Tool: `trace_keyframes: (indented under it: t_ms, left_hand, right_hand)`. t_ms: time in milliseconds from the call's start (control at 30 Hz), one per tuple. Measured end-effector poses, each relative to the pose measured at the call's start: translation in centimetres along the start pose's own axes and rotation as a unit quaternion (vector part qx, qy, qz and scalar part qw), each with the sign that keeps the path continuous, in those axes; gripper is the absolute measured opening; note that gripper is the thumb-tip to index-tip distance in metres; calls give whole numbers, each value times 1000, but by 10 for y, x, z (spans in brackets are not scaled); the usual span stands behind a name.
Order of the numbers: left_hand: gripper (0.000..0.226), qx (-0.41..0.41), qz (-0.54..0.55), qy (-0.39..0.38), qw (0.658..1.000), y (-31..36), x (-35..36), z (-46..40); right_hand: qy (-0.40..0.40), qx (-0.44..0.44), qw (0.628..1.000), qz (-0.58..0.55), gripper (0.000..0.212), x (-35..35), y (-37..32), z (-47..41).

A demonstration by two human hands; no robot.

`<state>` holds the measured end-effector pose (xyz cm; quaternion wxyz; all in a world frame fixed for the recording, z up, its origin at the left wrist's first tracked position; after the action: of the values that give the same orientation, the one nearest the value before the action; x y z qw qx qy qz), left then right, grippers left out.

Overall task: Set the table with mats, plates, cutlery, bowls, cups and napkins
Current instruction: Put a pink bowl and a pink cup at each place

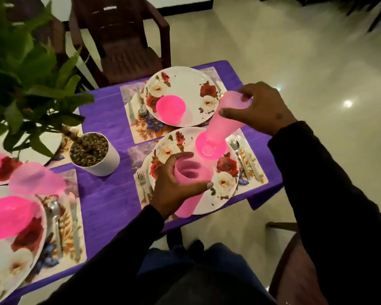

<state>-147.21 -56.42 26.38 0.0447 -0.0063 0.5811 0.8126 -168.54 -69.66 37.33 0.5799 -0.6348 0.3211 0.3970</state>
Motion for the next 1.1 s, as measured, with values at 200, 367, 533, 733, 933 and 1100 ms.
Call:
trace_keyframes:
  t_ms: [200,367,533,733,933,1100]
  left_hand:
    - [81,-6,-15,-6,1000,5,28,-12]
    - [82,-6,-46,12,999,16,47,-25]
    - [84,0,-39,60,997,28,67,-33]
    - [84,1,-28,84,996,31,93,-43]
    - [85,7,-27,82,996,35,103,-47]
    - [84,14,-29,91,995,40,103,-49]
  right_hand:
    - [-5,29,998,59,83,17,51,-32]
    - [-76,8,992,97,84,42,78,-61]
    - [-129,-12,985,117,88,66,100,-75]
    - [-163,-30,977,134,83,83,113,-83]
    - [-156,-29,977,143,82,88,115,-86]
    - [-155,-15,978,138,85,88,117,-84]
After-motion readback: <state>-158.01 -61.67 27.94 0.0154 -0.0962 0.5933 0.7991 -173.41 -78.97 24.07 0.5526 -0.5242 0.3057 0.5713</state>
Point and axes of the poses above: each hand's wrist, its own z-axis away from the middle knuckle, its own x-axis out of the palm, y = z × x, the point moved 5 cm from there along -z, towards the middle knuckle, and after that the axes turned 5 degrees about -x, right-handed, at the moved point
